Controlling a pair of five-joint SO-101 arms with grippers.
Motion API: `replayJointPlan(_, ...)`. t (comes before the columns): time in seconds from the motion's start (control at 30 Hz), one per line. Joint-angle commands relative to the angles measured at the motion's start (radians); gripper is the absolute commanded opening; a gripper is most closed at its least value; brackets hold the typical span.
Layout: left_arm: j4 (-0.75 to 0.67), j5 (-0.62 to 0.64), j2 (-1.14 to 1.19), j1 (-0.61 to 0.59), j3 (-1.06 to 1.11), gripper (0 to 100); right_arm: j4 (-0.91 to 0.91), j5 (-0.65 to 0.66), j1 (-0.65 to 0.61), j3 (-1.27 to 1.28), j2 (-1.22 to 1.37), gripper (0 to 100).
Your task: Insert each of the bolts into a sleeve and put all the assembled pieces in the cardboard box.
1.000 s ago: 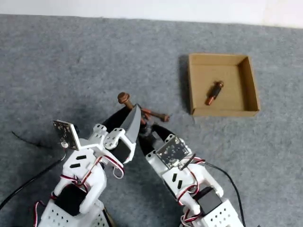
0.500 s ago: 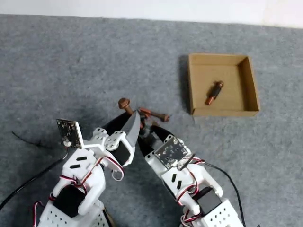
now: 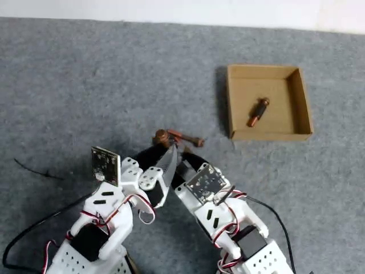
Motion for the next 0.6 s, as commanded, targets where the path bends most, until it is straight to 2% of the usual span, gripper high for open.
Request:
replayJointPlan(0.0,0.008,-0.017,-0.005,0.042,-0.002,0,-0.002,0.008,-0.002,-0.012,-0.021,0.5)
replayJointPlan(0.07,0.008,-0.008,-0.005,0.039,-0.004,1,-0.002,0.008,-0.002,-0.012,-0.021,0.6)
replayJointPlan(0.13,0.009,0.06,-0.005,0.007,0.005,5,-0.002,0.008,-0.002,-0.012,-0.021,0.7)
replayJointPlan(0.23,0.014,0.135,-0.005,-0.056,0.007,24,-0.002,0.008,-0.002,-0.012,-0.021,0.7)
replayJointPlan(0.33,0.066,0.138,-0.005,-0.074,0.002,41,-0.002,0.008,-0.002,-0.012,-0.021,0.8)
replayJointPlan(0.4,0.097,0.14,-0.005,-0.079,0.001,43,-0.004,0.008,-0.002,-0.012,-0.021,0.8)
replayJointPlan(0.57,0.094,0.229,-0.005,-0.162,-0.012,39,-0.004,0.008,-0.002,-0.012,-0.019,0.9)
